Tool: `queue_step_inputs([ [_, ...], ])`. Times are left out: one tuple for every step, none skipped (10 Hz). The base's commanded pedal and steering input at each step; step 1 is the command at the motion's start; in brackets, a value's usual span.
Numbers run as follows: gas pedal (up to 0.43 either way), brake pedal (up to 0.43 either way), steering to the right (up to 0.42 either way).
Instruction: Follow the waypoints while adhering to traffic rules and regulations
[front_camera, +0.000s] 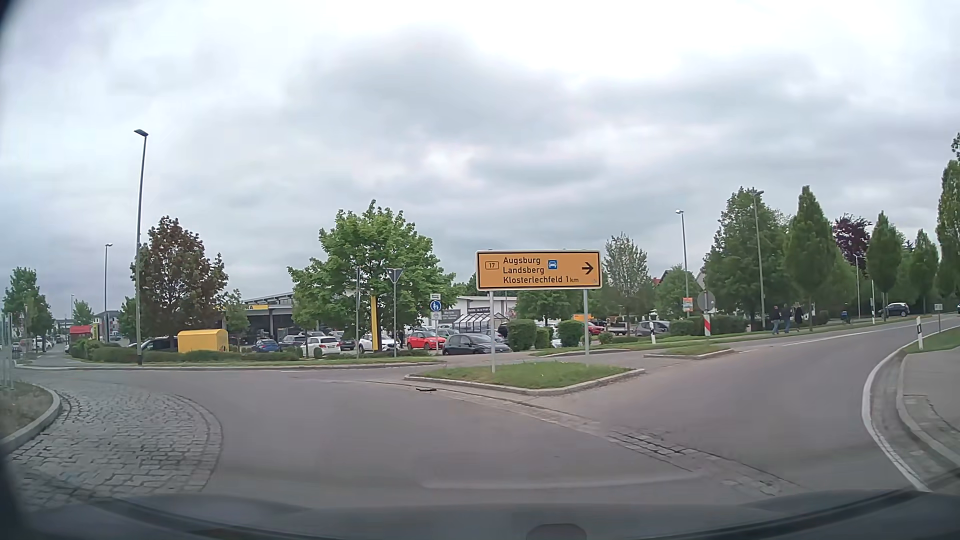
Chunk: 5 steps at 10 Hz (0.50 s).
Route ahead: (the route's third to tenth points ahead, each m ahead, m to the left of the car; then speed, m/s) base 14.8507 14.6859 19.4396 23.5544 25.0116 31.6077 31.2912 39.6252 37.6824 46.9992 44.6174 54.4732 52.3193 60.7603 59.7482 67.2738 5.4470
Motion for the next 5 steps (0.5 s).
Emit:
queue_step_inputs([
  [0.150, 0.000, -0.162],
  [0.150, 0.000, -0.185],
  [0.150, 0.000, -0.201],
  [0.150, 0.000, -0.215],
  [0.150, 0.000, -0.225],
])
